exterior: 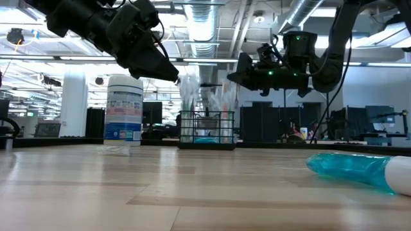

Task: Pick & Place toothbrushing station
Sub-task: Put the purple toothbrush into the black wire organizer

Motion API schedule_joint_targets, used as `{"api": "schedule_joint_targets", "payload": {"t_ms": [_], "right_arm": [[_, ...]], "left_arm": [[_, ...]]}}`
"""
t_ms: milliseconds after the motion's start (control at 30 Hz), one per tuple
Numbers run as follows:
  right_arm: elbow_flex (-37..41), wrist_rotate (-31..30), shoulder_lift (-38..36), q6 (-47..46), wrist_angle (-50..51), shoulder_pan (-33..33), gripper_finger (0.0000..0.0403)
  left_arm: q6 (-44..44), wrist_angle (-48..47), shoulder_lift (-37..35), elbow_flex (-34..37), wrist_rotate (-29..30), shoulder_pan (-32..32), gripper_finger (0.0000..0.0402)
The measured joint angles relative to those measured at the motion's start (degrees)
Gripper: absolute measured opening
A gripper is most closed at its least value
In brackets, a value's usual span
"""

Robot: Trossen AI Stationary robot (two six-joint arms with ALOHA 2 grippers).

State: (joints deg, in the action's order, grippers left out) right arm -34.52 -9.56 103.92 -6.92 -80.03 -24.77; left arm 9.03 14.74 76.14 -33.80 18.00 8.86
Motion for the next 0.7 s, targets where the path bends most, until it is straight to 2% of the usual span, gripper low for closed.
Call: {"api": "schedule_joint_targets", "payload": {"t_ms": [400,700], "right_arm": [[-4.5,0.2,7.0,-1.0,-3.2,1.1,0.0003],[-4.4,-1.0,8.0,-0.5,-3.2,1.5,0.0004]], "left_arm": [[-0.2,0.4,0.0,0.0,0.0,0.0,0.0127],[-0.2,0.4,0.0,0.0,0.0,0.0,0.0127]]}}
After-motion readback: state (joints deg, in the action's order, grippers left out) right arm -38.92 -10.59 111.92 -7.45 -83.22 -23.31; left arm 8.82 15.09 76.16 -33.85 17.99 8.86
